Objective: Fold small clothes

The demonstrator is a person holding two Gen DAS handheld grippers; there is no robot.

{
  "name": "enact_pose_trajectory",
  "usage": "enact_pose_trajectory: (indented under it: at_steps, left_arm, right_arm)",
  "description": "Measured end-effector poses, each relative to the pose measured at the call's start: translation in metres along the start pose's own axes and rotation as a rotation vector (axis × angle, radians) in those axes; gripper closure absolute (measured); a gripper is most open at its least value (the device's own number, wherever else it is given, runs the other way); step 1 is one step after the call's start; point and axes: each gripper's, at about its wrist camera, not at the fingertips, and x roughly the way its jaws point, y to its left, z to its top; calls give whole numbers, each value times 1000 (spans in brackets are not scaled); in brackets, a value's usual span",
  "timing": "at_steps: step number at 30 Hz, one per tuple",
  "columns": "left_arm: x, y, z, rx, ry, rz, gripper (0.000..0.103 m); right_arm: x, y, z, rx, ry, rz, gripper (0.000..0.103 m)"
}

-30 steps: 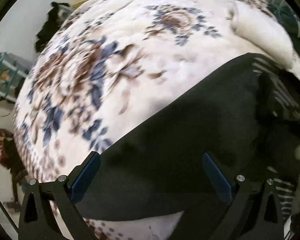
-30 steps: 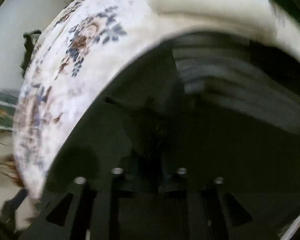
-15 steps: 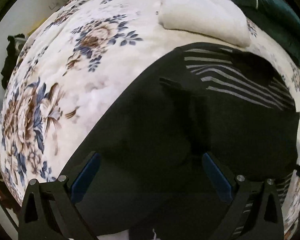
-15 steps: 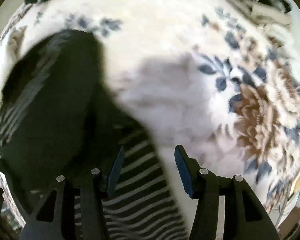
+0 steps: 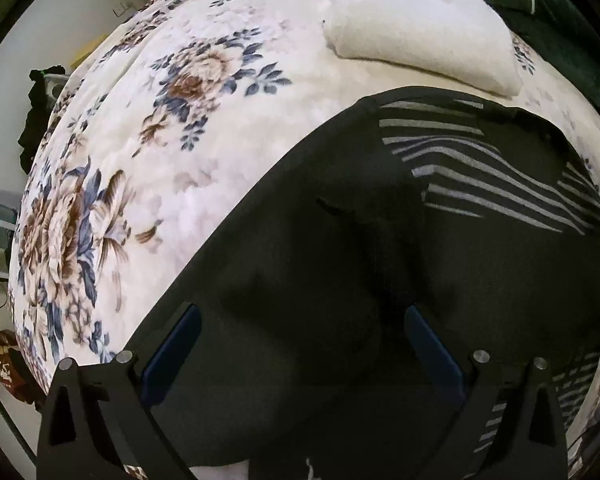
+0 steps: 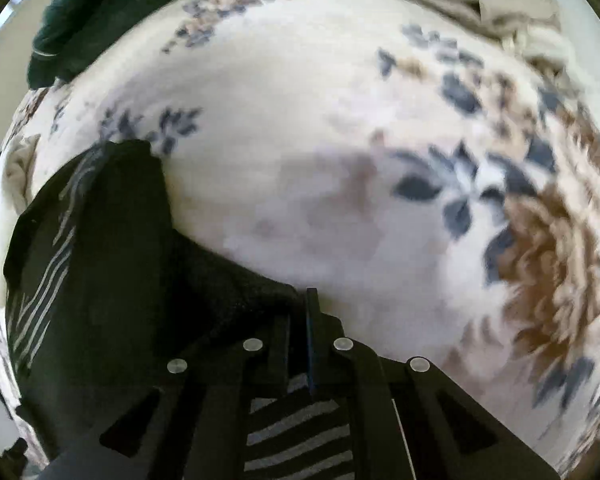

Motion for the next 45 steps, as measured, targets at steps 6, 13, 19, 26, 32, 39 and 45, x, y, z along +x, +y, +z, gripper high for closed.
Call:
enact_pose_trajectory:
  at_steps: [6,13,19,26,32,39,45]
  left_arm:
    - [24,-4,18,-37,54,-94,0]
    - [45,-15,39,-114,94,-248,96]
    - [24,19,45,-182,-26,-260,90]
    - [-7,53,12,-204,-42,-370,61]
    - [-20,120,-70,-335,8,-364,43]
    - [-11,265,-195,-649,89,-162,43]
    - [26,337,-261,-863,162,-116,43]
  right_arm:
    - [5,-9,-6,-52,78,18,85]
    - [-14,-46,3,-16,133,29,72]
    - [-25,-52,-18,-43,120,-8,72]
    - [-41,-31,-52,-61,168,22,51]
    - [-64,-8,-119,-152,287,101,36]
    - [-64,58,-196,-351,407,96,36]
    - [-47,123,-232,-442,436,79,36]
